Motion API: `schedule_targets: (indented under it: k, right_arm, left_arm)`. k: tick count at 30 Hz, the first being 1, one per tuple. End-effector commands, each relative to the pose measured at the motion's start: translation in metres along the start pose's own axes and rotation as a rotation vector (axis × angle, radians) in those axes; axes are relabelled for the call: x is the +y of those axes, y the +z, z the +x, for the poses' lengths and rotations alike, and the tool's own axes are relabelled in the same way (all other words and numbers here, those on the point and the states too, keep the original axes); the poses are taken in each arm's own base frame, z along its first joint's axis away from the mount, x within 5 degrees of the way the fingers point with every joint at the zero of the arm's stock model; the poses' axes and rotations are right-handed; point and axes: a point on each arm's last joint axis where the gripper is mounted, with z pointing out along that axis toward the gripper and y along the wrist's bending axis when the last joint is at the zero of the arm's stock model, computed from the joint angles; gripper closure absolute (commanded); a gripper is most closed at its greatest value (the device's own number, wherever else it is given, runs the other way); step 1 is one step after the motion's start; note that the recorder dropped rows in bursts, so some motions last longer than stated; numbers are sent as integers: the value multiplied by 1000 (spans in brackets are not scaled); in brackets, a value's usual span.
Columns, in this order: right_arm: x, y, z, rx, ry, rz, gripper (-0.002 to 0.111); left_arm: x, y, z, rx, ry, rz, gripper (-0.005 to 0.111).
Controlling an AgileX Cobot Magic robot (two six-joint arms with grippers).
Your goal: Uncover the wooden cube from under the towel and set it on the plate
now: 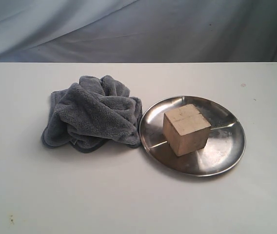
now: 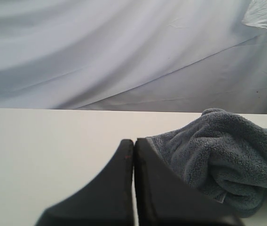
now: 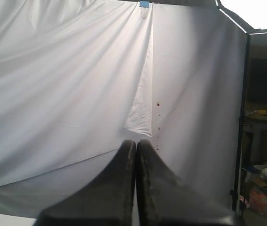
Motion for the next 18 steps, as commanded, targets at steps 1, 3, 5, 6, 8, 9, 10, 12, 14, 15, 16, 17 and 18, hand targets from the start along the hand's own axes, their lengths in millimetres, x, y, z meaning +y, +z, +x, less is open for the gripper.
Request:
schedule_targets:
  k: [1,3,5,6,8,9,10,12,14,15,16,17,18]
  right_arm:
    - [1,0,5,29,7,-47,108]
    - [1,-1,6,43,12,-73,108]
    - [1,-1,6,45,-2,-85,108]
    - [1,-1,6,45,-3,-85,108]
    - [1,0,7,47,-27,-82,108]
    - [1,-1,7,52,-37,-81,108]
    - [1,-1,8,64,-55,-82,108]
    - [1,-1,10,87,-77,-83,108]
    - [1,-1,16,125,-84,-84,108]
    - [1,0,18,131,-84,-85,108]
    - [2,1,23,144,-85,-88,108]
    - [3,1,27,157,-86,-90,108]
    - [4,2,33,175,-87,-93,108]
  left_arm:
    - [0,0,1,-1,-2,1,105]
    - [0,0,1,-1,-2,1,105]
    - [0,0,1,-1,-2,1,105]
    - [0,0,1,-1,-2,1,105]
    - [0,0,1,-1,-2,1,105]
    - [0,0,1,-1,-2,1,105]
    - [0,0,1,-1,-2,1,105]
    - [0,0,1,-1,-2,1,105]
    - [0,0,1,-1,-2,1,105]
    - [0,0,1,-1,-2,1,105]
    - [0,0,1,-1,-2,1,105]
    - [0,0,1,-1,-2,1,105]
    - [0,0,1,-1,-2,1,105]
